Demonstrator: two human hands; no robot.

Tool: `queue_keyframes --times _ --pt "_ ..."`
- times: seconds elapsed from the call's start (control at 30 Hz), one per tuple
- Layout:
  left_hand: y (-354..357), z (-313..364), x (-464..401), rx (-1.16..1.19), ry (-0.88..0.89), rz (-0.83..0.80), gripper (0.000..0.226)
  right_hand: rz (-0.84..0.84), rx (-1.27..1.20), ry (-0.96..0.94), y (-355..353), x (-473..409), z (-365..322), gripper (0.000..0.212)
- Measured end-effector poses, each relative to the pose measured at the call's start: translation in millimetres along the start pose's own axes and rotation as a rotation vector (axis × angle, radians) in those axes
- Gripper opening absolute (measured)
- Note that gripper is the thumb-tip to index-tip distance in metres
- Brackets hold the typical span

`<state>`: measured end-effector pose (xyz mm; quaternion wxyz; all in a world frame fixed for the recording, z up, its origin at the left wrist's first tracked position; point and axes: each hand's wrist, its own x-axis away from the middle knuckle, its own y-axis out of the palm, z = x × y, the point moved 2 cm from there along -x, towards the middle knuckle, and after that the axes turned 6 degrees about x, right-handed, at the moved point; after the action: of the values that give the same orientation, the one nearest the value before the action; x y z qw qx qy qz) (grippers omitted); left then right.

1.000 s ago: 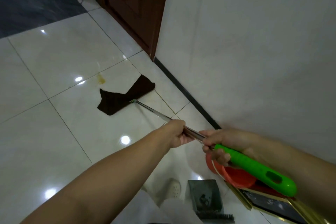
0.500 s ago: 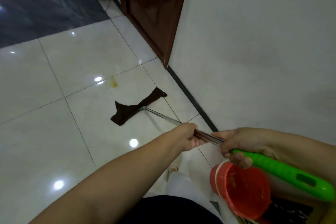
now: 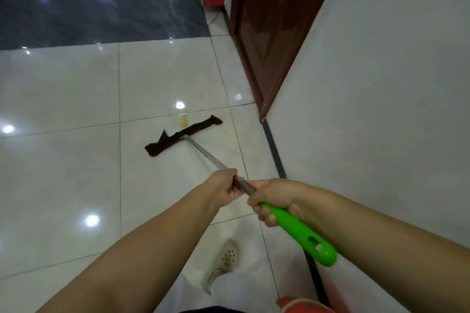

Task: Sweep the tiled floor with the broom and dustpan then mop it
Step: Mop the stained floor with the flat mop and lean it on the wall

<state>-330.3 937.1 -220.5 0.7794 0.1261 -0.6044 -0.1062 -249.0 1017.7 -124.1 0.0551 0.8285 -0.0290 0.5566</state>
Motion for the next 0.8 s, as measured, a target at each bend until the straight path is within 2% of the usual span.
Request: queue_keyframes --times 0.1,0.23,0.4,0.53,0.6,0.7,0.8 --pt "-3.8 27.1 -10.6 0.034 0.049 0.063 0.028 -0.036 -0.012 -0.015 6.1 -24.9 -27.0 0.042" --pt "-10.6 47.8 -19.4 -0.034 0.081 0.122 0.032 -0.070 -0.053 -0.007 14.1 -39.9 -42.8 0.046" --pt "7.2 40.6 -17.9 -0.015 0.043 0.016 0.030 -0.100 -0.079 0.022 -9.6 -24.4 -40.6 0.044" --pt "19.3 33.4 -11.8 0.066 -0.003 -0.060 0.023 -0.153 -0.119 0.075 -26.3 -6.6 -40.4 0.034" --pt "21.1 35.9 -11.2 0.086 -0.011 -0.081 0.020 -0.161 -0.162 0.092 -27.5 -2.9 -44.8 0.039" --pt "23.3 52.1 -15.7 0.252 0.008 -0.039 0.018 -0.160 -0.258 0.119 -21.8 -4.7 -60.0 0.042" --pt "26.3 75.8 -25.6 0.440 -0.010 -0.002 0.022 -0.204 -0.281 0.107 -17.1 -11.1 -82.9 0.021"
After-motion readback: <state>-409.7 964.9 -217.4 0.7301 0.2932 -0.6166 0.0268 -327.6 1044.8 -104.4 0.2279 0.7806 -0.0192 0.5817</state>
